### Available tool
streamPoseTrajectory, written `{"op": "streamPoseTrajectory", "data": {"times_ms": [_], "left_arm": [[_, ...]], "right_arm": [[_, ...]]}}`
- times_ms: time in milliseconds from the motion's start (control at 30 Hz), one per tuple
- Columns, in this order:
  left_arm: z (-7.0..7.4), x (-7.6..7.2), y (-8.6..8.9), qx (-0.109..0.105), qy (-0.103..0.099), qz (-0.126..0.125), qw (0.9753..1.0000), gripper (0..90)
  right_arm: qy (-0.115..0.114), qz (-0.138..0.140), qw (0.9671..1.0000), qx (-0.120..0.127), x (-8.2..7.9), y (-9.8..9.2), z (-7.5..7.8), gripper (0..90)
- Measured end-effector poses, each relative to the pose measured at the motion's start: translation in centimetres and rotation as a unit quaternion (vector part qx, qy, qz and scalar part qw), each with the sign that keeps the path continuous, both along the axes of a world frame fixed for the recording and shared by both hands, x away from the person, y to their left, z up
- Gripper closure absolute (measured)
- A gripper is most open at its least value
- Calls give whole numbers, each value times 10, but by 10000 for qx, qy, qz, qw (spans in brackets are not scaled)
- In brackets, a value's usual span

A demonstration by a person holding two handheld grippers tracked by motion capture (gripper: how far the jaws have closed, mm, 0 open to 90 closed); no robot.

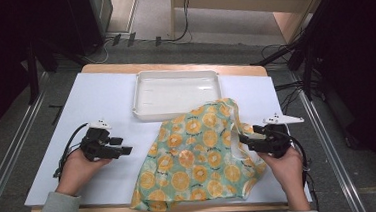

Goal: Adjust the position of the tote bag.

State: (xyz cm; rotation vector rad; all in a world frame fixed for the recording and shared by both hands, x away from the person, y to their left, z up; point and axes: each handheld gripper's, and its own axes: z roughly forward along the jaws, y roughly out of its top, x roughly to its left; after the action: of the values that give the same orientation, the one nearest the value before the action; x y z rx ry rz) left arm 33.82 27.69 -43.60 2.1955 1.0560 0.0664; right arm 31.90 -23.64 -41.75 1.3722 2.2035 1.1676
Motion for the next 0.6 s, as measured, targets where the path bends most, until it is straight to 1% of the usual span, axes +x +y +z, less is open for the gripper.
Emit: {"op": "streamPoseTrajectory", "data": {"times_ms": [300, 600], "left_arm": [[0, 0, 0, -1, -8, -5, 10000, 403], [0, 0, 0, 8, -2, -12, 10000, 403]], "right_arm": [[-20, -29, 10000, -8, 0, -1, -1, 326], [21, 7, 10000, -71, 3, 1, -3, 327]]}}
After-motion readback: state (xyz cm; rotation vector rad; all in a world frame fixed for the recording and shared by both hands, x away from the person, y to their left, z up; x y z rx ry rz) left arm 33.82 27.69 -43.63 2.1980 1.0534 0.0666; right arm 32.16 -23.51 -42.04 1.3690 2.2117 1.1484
